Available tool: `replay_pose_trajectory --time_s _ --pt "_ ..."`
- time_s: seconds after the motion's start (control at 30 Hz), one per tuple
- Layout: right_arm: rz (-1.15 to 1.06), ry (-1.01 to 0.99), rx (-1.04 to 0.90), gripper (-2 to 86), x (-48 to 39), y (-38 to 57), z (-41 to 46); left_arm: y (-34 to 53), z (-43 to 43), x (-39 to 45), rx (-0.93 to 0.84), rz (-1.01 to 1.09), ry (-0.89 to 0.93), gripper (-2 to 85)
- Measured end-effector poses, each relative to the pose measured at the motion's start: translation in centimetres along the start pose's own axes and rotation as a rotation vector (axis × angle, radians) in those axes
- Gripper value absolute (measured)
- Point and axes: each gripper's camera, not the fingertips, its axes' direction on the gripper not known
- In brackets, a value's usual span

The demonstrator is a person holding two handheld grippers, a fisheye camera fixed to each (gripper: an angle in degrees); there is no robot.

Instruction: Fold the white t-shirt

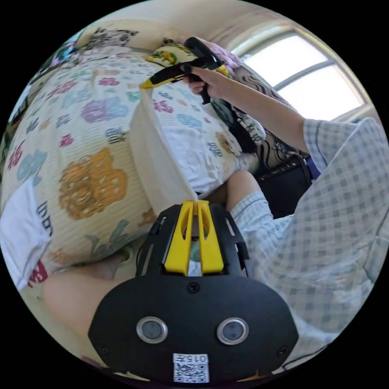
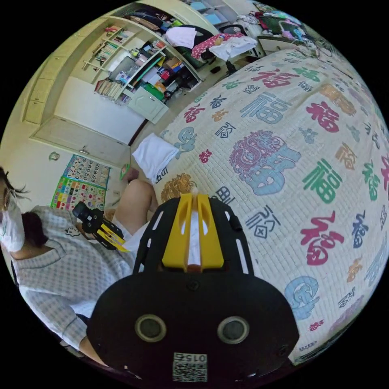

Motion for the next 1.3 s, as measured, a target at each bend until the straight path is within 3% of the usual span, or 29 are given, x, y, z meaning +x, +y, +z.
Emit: replay_pose_trajectory --time_s 0.33,0.57,0.67,0.83,0.97,1.1,1.23,1.3 --pt "0.211 -0.040 0.268 1.2 13.3 22.1 -4.3 -16.0 20.3 15.8 -0.171 0.267 0.029 0.0" --pt "0.213 -0.070 0.310 2.8 18.0 27.9 -1.6 -20.8 28.3 19.9 -0.303 0.300 -0.059 2.3" --pt "0.242 -0.039 0.289 5.6 19.2 29.7 -0.2 -21.5 31.5 20.1 -0.407 0.303 -0.006 5.5" --pt "0.262 0.105 0.347 7.4 18.1 32.9 -0.1 -21.4 31.1 21.5 -0.443 0.353 0.104 6.9" --pt "0.154 0.152 0.343 6.6 15.2 32.8 0.8 -22.7 24.4 20.4 -0.285 0.340 0.140 6.9" --pt "0.108 0.133 0.248 4.1 15.0 31.4 4.5 -24.8 19.5 15.1 -0.118 0.224 0.030 6.6" --pt "0.254 0.250 0.081 0.1 18.1 32.2 8.8 -25.0 22.0 7.9 -0.204 0.086 -0.049 5.9" --pt "0.275 0.223 0.103 -0.1 18.8 33.4 9.4 -24.2 23.0 6.6 -0.214 0.083 -0.011 5.4"
